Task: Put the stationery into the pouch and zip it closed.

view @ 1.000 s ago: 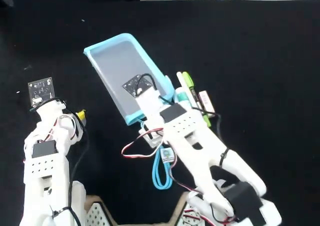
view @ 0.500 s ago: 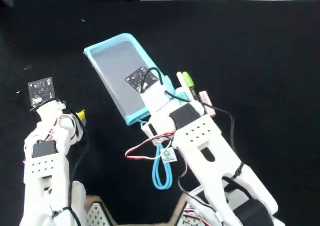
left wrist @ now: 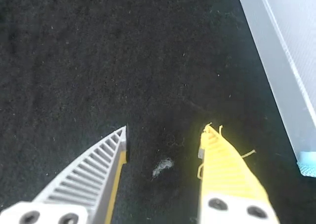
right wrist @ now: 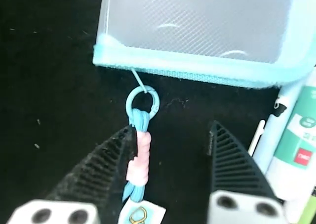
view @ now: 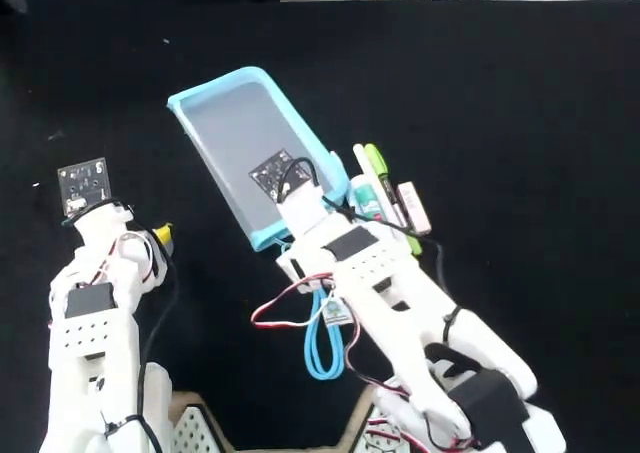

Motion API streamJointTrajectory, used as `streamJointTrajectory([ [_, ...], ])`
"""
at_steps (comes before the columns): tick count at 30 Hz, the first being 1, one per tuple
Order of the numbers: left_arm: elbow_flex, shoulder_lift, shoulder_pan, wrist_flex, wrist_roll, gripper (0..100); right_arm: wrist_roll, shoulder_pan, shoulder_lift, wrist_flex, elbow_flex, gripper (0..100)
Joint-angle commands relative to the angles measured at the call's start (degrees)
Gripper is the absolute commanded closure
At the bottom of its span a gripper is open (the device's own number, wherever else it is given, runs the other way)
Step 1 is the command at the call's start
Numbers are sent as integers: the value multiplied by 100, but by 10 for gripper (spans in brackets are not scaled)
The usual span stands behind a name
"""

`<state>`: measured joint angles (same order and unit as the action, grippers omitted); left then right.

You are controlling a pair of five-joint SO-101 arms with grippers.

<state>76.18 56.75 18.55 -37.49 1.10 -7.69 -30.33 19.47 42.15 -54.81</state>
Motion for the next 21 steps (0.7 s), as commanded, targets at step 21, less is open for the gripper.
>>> streamJointTrajectory([
  [21,163,70,-66,501,88,766,-70,-457,-1059,-1152,180,798],
])
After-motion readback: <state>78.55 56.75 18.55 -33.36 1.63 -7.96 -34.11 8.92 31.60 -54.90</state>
